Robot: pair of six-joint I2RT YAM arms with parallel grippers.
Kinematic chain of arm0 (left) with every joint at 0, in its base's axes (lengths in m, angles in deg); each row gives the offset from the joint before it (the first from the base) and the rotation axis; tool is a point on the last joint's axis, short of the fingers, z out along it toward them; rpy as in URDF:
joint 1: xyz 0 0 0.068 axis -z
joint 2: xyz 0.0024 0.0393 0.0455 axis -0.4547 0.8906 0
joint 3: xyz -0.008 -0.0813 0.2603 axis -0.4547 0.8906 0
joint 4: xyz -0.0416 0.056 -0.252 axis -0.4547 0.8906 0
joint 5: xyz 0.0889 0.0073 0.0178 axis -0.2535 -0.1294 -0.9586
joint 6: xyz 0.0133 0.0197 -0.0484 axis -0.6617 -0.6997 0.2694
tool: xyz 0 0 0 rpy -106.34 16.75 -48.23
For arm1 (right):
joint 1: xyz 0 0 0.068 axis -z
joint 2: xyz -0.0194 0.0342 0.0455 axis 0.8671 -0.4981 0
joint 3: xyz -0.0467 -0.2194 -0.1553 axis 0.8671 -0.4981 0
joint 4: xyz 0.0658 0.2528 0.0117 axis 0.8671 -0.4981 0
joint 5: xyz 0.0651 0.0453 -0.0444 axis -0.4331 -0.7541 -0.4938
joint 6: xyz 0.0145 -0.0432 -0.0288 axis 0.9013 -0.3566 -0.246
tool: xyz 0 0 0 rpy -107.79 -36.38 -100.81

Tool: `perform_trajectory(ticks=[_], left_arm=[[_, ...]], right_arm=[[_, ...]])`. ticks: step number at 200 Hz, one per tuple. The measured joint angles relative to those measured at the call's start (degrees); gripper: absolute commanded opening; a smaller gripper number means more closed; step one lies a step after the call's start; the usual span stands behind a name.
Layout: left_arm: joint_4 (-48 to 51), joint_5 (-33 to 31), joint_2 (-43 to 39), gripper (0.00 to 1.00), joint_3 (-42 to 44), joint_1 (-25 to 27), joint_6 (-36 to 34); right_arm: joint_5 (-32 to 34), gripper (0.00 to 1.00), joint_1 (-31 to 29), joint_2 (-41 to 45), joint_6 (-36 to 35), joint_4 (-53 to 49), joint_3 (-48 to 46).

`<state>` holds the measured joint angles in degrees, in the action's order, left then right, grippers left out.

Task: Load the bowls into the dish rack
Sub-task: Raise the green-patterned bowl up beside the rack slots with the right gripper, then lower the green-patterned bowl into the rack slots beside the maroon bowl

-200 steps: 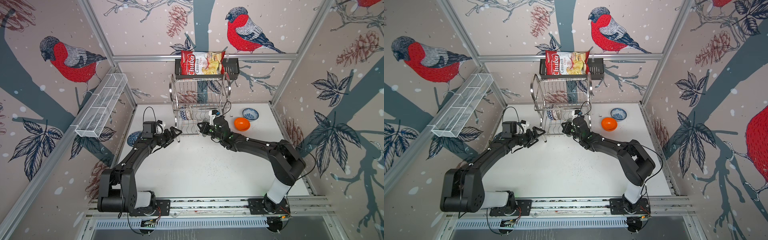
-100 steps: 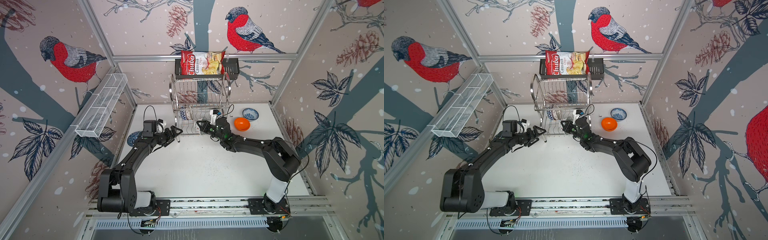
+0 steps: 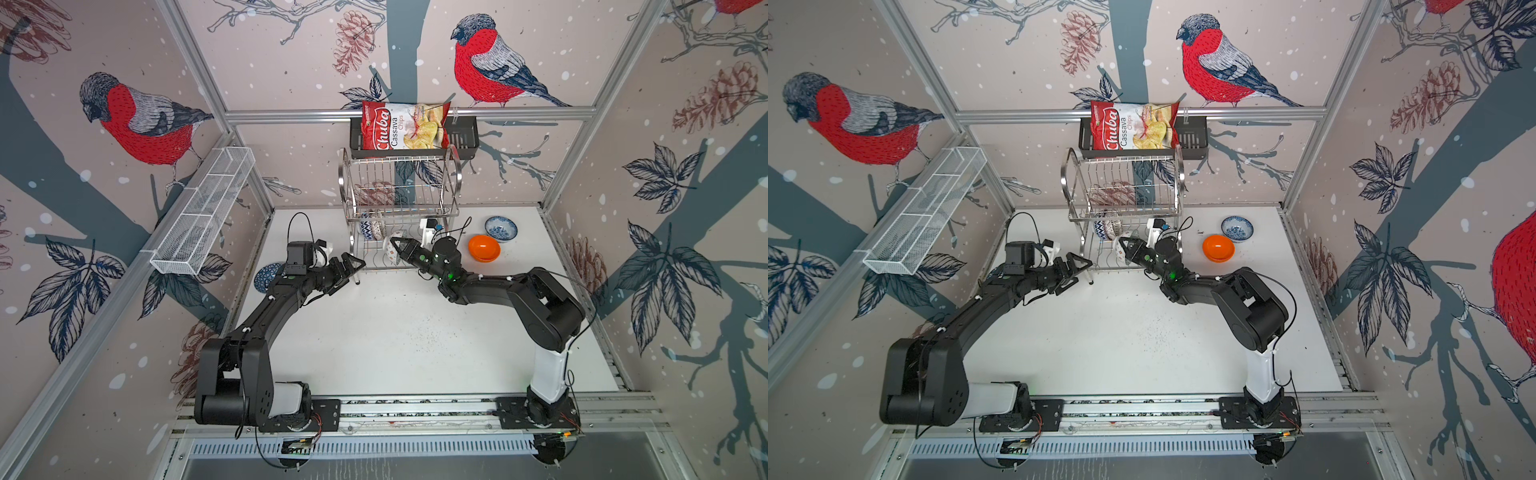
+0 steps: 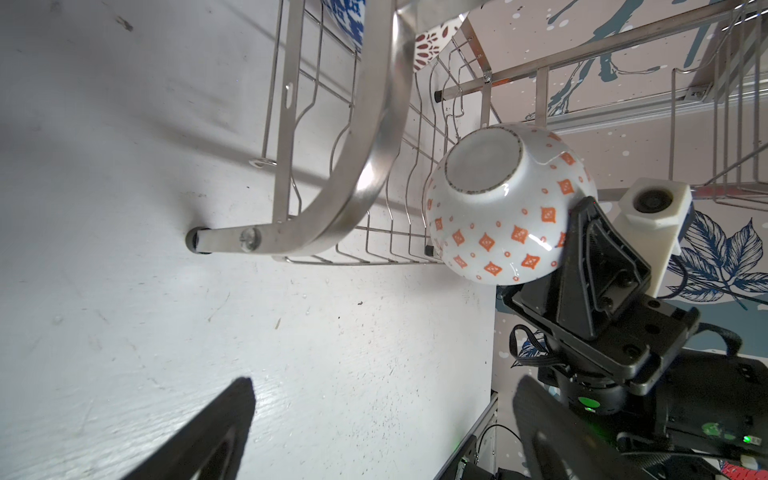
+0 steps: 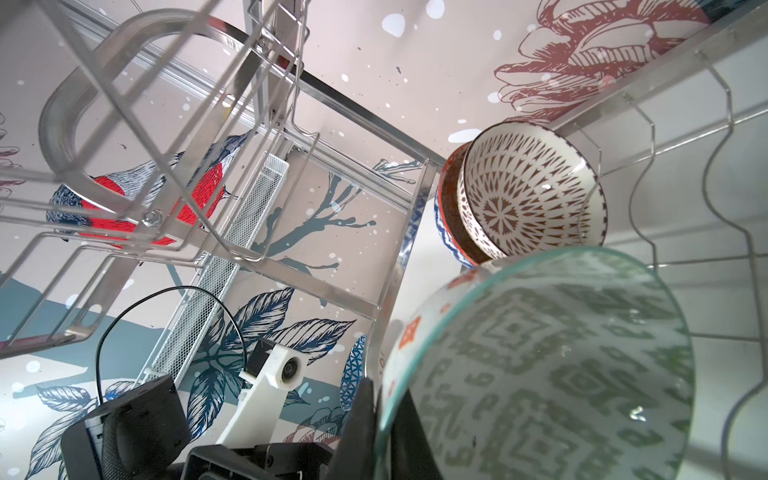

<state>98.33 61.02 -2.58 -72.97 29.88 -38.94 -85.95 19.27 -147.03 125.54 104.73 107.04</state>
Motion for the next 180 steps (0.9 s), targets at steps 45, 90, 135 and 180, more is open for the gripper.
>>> perform_trajectory(ticks=[45,90,135,180], left_arm=[[0.0,0.0,0.2,0.97,0.0,0.1,0.0],[0.0,0.0,0.3,0.97,-0.2,0.2,0.0],[0.0,0.0,0.8,0.97,-0.7,0.2,0.0],[0.0,0.0,0.9,0.97,-1.0,0.2,-0.1]], right_arm=[[-0.2,0.00,2.0,-3.0,3.7,6.1,1.0],[-0.2,0.00,2.6,-5.5,6.3,8.4,3.7],[-0.9,0.00,3.6,-8.4,7.7,8.4,7.7],[-0.9,0.00,4.2,-12.5,9.2,8.4,12.7]])
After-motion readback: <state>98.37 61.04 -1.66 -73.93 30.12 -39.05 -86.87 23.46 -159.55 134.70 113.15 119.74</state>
